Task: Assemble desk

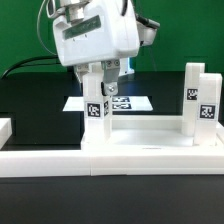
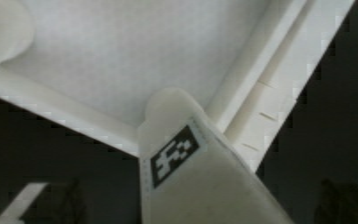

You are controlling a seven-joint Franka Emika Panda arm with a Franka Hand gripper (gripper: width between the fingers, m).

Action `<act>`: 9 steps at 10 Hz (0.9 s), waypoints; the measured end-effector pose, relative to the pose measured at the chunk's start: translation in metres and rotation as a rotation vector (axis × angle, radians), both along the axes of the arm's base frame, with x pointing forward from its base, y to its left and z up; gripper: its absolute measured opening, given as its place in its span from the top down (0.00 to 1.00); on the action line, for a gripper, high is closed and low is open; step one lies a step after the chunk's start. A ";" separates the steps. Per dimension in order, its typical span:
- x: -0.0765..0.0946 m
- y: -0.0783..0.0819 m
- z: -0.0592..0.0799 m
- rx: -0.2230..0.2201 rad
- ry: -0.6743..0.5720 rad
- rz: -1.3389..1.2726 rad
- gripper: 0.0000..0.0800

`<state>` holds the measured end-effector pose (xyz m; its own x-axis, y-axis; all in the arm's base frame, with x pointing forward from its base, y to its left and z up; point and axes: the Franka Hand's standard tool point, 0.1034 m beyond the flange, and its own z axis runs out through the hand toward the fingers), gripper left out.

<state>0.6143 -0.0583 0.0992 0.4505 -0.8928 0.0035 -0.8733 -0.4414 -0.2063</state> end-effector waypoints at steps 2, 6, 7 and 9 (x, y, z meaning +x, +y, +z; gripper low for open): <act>0.000 0.001 0.001 -0.056 0.017 0.254 0.19; 0.002 0.001 0.002 -0.072 0.032 0.297 0.30; 0.002 0.001 0.002 -0.072 0.032 0.295 0.49; 0.001 0.001 0.001 -0.051 0.044 0.170 0.64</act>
Offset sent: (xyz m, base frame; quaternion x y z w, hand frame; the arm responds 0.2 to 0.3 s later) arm 0.0000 0.0000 0.0000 0.0000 0.0000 -0.0650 0.9979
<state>0.6157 -0.0572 0.1003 0.5953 -0.8031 0.0234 -0.7931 -0.5920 -0.1433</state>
